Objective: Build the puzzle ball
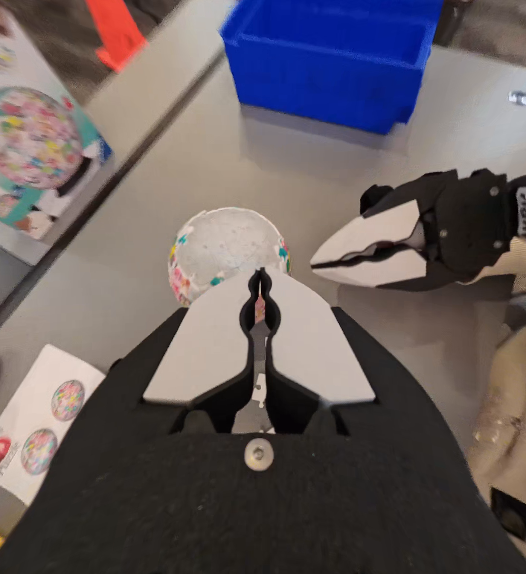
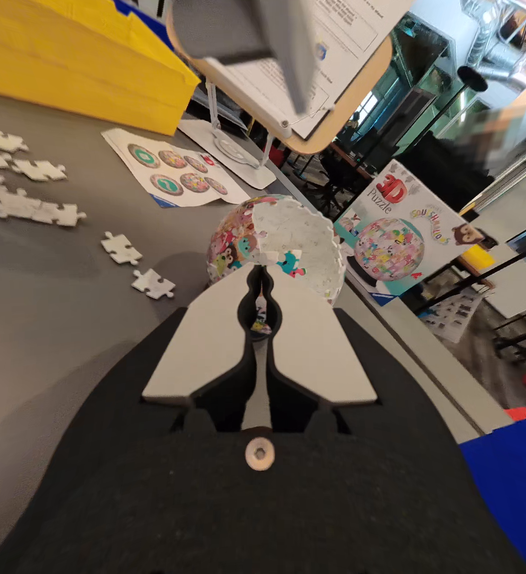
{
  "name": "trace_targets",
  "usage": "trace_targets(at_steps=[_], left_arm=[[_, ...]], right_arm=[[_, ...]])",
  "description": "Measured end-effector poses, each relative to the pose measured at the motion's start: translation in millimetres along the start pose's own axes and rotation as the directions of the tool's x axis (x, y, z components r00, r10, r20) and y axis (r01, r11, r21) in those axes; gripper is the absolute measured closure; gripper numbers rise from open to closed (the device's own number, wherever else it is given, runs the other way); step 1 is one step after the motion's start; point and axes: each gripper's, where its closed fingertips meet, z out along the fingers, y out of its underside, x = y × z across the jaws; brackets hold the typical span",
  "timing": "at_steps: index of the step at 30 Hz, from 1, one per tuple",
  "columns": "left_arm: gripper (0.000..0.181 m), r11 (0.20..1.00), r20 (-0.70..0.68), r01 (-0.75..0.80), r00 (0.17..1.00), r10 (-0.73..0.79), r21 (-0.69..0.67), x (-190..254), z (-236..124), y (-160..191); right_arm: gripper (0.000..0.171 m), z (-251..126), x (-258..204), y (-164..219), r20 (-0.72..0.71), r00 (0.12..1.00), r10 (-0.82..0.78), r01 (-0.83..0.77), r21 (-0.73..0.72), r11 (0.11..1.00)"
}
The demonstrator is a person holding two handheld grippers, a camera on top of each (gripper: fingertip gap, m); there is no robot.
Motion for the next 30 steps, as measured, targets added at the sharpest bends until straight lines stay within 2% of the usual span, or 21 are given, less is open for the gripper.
trace_targets(at_steps=[3,5,7,11,14,17,21,23,26,30], left_arm=[[0.181,0.970,-0.060,-0.038,0.998,0.025,-0.240,-5.2,39.1,4.3],[0.181,0.949,-0.027,-0.069,0.998,0.063,-0.307,-16.2,54.8,6.6],[0.181,0.957,-0.003,-0.042,0.999,0.043,-0.286,-19.9,53.2,2.1],[0.181,0.981,0.072,-0.010,0.997,0.024,-0.192,-13.6,12.8,16.2],[0.181,0.983,0.146,0.016,0.989,0.011,-0.185,-7.6,-16.5,64.1],[0.171,0.969,0.198,0.057,0.980,-0.008,-0.239,-4.1,-33.8,127.1],[0.164,0.975,0.261,0.131,0.962,-0.081,-0.180,7.9,-57.4,182.3],[0.161,0.980,0.287,0.182,0.946,-0.152,-0.081,20.0,-73.6,202.3],[0.161,0.958,0.256,0.281,0.924,-0.285,0.053,42.5,-89.5,224.4],[0.154,0.953,0.409,0.301,0.875,-0.259,-0.041,36.2,-104.6,266.6]], right_arm=[[0.171,3.9,-3.0,1.7,-0.008,0.999,-0.043,0.043,-0.004,0.999],[0.171,4.5,-5.4,2.0,-0.017,0.998,-0.064,0.064,-0.005,0.998],[0.171,2.9,-8.6,4.9,-0.018,0.994,-0.104,0.104,-0.017,0.994],[0.171,-6.8,-20.2,21.9,0.064,0.993,-0.104,0.107,-0.055,0.993],[0.171,-20.0,-52.1,36.0,0.304,0.951,-0.054,0.078,-0.067,0.995],[0.164,-35.8,-63.4,34.9,0.395,0.918,-0.030,0.060,-0.065,0.996],[0.160,-46.8,-74.7,21.1,0.484,0.870,0.096,-0.047,-0.113,0.993],[0.159,-47.4,-77.7,13.5,0.473,0.856,0.209,-0.154,-0.154,0.976],[0.157,-46.4,-86.7,12.6,0.445,0.827,0.343,-0.278,-0.206,0.938],[0.152,-43.2,-102.1,23.0,0.427,0.834,0.349,-0.234,-0.300,0.925]])
